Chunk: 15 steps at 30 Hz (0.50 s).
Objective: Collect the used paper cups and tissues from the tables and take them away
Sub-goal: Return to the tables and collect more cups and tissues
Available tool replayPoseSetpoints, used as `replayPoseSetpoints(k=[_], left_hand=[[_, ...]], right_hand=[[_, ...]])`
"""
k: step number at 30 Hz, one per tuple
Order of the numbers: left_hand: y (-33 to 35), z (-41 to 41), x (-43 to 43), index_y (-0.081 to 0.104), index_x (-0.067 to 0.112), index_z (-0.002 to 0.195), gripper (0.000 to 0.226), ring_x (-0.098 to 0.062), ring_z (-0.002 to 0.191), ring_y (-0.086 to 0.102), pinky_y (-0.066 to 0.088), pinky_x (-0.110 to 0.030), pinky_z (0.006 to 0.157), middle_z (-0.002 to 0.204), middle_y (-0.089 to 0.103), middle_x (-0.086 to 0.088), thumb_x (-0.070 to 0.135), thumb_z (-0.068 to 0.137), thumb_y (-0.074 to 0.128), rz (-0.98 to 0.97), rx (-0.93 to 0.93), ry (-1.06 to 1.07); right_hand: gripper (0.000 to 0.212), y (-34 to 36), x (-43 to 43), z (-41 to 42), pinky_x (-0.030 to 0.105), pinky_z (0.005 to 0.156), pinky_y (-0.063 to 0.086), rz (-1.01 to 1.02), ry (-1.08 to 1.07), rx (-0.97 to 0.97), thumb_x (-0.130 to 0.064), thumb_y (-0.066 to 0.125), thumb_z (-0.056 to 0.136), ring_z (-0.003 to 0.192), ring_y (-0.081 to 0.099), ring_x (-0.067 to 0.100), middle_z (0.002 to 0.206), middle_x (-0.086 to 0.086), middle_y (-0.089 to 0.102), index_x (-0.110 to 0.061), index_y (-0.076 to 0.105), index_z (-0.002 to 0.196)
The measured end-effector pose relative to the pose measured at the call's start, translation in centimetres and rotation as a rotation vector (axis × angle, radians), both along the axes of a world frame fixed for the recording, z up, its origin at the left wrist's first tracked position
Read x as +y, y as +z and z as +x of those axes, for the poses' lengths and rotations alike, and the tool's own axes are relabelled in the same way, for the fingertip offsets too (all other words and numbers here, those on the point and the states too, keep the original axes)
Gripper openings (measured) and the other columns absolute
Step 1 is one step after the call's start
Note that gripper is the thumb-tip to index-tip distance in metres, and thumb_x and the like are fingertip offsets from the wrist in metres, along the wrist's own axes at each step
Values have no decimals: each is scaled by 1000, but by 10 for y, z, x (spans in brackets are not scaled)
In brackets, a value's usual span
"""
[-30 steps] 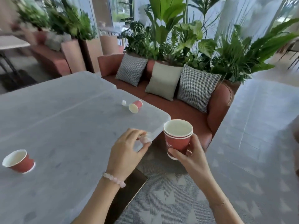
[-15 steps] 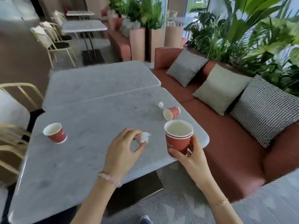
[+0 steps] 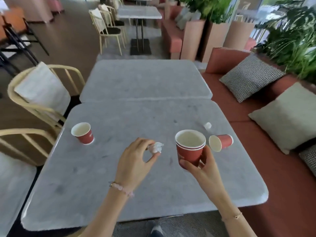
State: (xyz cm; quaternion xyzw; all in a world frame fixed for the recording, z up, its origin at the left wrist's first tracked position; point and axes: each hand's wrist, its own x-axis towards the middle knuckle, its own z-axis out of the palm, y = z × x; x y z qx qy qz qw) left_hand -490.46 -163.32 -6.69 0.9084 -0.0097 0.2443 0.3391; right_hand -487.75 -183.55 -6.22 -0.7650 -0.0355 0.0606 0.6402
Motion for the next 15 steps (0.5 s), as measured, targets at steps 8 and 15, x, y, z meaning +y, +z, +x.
replayPoseSetpoints(k=[8,15], left_hand=[[-27,11,18,65,25,91,22,0,77,55,47,-24,66,87,59,16,41,79,57,-43,82,91],[-65,16,20,64,22,87,24,-2,76,57,45,-18,65,85,59,14,43,76,57,-75,171,168]], right_hand=[[59,-11,26,31,8,71,47,-18,81,48,-4,79,71,89,62,-6,105,-10,64,-24,49,118],[57,-23,29,47,10,72,48,-31,132,97,-2,78,72,91,63,-4,107,-10,65,-25,51,116]])
